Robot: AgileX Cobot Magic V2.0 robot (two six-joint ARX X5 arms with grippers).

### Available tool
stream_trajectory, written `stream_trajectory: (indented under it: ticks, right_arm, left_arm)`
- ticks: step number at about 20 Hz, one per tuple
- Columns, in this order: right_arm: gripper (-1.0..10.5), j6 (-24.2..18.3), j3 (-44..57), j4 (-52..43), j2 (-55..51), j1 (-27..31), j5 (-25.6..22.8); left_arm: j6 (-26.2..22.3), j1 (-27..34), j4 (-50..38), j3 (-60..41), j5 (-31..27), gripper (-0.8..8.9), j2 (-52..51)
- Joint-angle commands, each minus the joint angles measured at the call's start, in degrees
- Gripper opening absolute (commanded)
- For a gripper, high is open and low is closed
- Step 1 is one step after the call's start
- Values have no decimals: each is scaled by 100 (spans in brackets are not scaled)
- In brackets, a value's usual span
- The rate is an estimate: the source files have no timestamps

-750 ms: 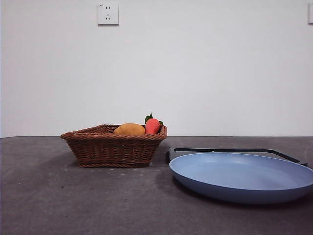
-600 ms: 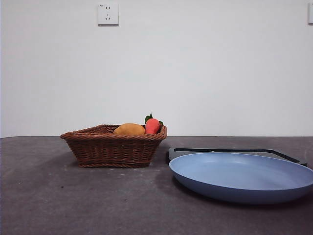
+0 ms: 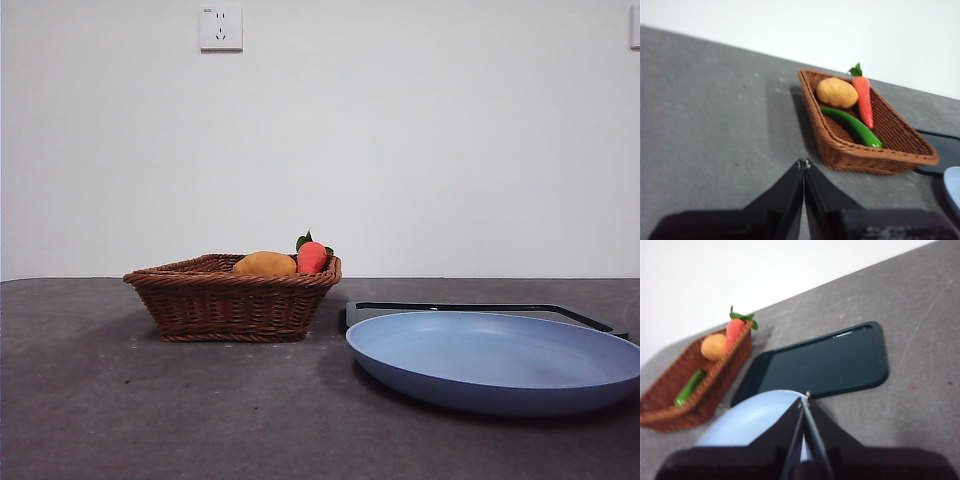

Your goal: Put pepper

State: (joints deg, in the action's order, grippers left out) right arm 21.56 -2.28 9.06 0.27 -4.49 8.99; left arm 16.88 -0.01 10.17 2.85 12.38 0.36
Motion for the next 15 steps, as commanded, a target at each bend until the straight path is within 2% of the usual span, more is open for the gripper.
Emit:
stream_trajectory:
  ticks: [1,8,10,15]
  right_arm:
    - [5,313,-365,-109,7,-7,0]
    - [5,232,-1506,214,706,-9,7]
    - [5,37,-1937,522,1016,-9,57]
    - [5,-682,-3110,1526,1899,-9,629]
  left_arm:
    - [162,9,203,435,11,7,-26]
    - [223,9,1108,1655,28,7,525]
    - [39,9,1373,2006,144,7,844]
    - [-483,9,1902,2855,713,7,1696]
